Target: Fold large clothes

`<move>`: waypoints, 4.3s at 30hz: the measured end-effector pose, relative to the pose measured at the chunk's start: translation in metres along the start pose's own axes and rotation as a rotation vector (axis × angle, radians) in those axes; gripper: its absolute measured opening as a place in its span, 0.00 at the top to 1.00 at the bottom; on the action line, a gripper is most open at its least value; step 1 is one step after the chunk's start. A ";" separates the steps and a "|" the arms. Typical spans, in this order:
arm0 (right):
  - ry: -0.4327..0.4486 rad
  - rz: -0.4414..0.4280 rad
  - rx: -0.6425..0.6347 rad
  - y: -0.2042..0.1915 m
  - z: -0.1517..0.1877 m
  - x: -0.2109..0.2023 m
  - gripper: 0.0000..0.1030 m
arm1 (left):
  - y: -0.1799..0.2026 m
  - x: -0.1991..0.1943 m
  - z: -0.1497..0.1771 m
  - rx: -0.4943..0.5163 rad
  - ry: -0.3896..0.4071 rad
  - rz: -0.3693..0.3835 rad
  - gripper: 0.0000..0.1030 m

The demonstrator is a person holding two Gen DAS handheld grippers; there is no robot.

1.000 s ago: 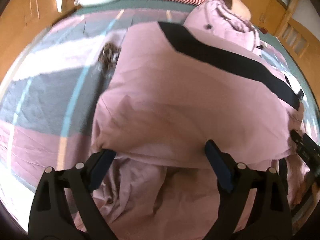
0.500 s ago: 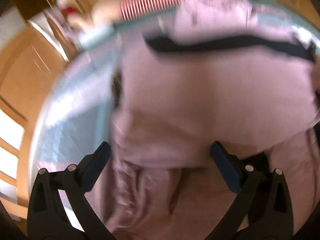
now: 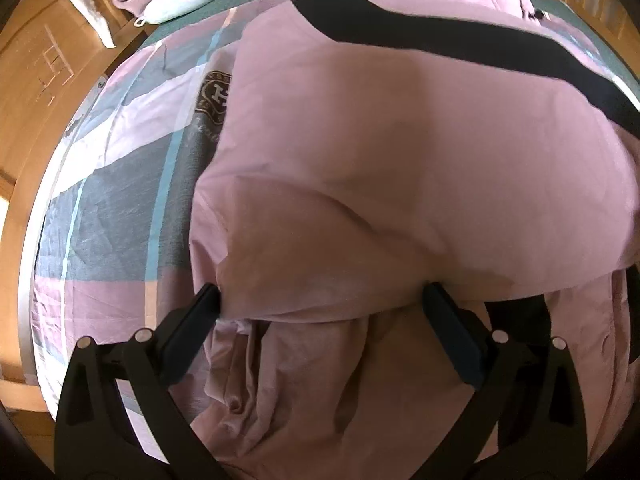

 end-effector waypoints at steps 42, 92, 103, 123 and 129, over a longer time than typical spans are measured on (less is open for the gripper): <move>0.065 -0.043 0.134 0.022 -0.007 -0.012 0.01 | 0.056 -0.002 0.009 0.174 0.072 0.031 0.02; 0.060 -0.068 -0.054 -0.029 -0.031 -0.004 0.01 | 0.007 -0.002 -0.015 -0.046 0.140 0.060 0.02; 0.006 -0.173 0.048 -0.010 -0.024 -0.011 0.01 | 0.006 0.004 -0.013 -0.037 0.115 0.036 0.02; 0.009 -0.231 0.090 -0.007 -0.044 0.004 0.01 | 0.006 0.007 -0.011 -0.015 0.118 0.005 0.02; -0.104 -0.135 0.040 -0.012 -0.036 0.053 0.01 | 0.007 0.008 -0.010 -0.013 0.117 0.007 0.02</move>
Point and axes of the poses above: each gripper's, at about its wrist camera, not at the fingertips, and x roughly the way its jaws point, y to its right, z to its underside, the point moved 7 cm from there along x, roughly the way its jaws point, and after that the axes turned 5 degrees about z, right-handed, at the moved point
